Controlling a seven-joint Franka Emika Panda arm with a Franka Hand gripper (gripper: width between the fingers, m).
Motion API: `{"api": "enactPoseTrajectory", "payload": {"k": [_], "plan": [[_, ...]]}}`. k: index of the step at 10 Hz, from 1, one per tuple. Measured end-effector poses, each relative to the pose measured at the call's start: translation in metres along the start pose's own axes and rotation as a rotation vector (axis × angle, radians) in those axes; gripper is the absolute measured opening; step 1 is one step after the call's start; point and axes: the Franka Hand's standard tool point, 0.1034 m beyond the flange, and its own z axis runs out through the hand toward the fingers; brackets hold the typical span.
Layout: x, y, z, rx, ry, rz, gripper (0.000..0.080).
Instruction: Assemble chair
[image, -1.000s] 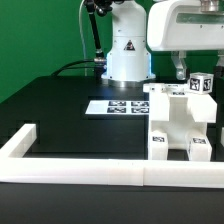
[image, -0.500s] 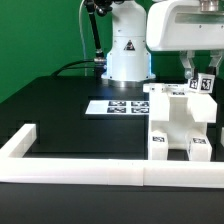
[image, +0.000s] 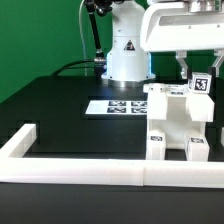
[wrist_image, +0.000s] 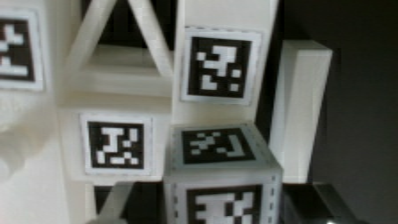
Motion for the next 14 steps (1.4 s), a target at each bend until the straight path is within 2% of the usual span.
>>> {"api": "enactPoseTrajectory", "payload": {"k": [8,9,10,11,12,13,14], "plan": [[-0.001,-0.0039,0.0014,0.015,-0.006,0.65,0.0288],[-0.001,-0.0039,0.0014,0.015,-0.006,0.645,0.0288],[-0.001,-0.0039,0.0014,0.015,-0.006,0.637,0.0372],[-0.0011,-0.0039,0.0015,0.014,-0.007,0.603,0.0372],[-0.0013,-0.0048,0.0014,0.014,-0.008,0.573,0.0552],[-0.0016,-0.0059,0.0014,0.013,-0.007,0.516,0.0619],[-0.0018,-0.0065,0.0014,0.011,-0.005,0.385,0.0644]]}}
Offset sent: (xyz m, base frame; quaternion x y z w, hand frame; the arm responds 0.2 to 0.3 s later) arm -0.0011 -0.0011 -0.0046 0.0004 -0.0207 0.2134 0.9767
